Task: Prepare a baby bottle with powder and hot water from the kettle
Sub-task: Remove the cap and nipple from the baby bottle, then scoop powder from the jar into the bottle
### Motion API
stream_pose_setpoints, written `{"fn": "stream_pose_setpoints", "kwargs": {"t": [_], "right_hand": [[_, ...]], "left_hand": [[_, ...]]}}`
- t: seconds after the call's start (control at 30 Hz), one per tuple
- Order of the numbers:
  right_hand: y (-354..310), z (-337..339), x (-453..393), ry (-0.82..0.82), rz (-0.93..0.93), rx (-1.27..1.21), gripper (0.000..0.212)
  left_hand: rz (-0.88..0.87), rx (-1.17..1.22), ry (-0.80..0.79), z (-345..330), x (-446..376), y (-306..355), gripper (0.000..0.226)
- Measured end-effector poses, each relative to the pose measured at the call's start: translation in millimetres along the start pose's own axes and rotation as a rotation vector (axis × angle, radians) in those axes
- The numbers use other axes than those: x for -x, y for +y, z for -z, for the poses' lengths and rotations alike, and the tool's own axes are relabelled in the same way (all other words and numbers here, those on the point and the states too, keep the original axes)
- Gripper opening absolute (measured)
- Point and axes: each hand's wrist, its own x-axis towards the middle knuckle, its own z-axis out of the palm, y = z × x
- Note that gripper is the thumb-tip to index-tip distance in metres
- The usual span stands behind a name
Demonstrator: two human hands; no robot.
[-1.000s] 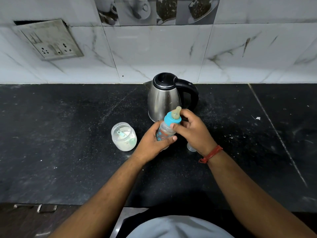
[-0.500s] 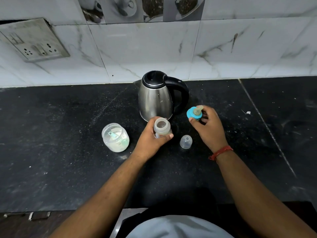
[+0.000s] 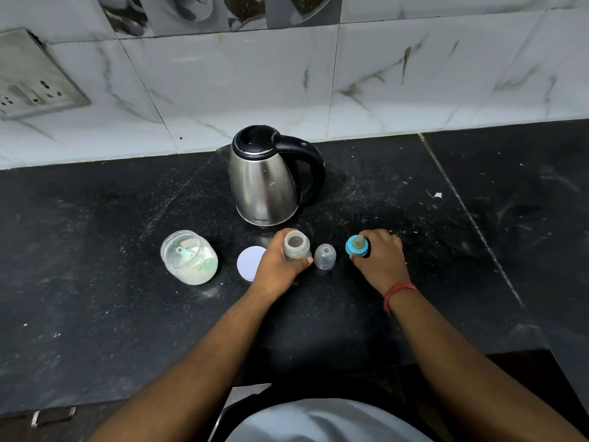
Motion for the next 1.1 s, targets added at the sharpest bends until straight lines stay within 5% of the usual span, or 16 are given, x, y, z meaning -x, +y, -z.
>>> {"fn": "stream_pose_setpoints", "kwargs": {"t": [0.37, 0.57, 0.7, 0.87, 1.1], "right_hand": [[18, -15, 1, 0.01, -0.007, 0.043, 0.055], [20, -12, 2, -0.024, 0.017, 0.086, 0.081], [10, -4, 7, 0.023, 0.034, -0.001, 0.08], [-13, 10, 11, 0.258, 0.188, -0.107, 0.067], [-71, 13, 7, 0.298, 0.352, -0.173, 0.061]], "left_hand": [[0.009, -0.049, -0.008, -2, 0, -3, 0.051], [0.027, -0.051, -0.041, -3, 0, -4, 0.083], [-0.003, -0.007, -0.045, 0, 3, -10, 0.099], [-0.087, 0.069, 0.023, 15, 18, -1, 0.083], [-0.266, 0.036, 0.145, 50, 27, 19, 0.074]]}}
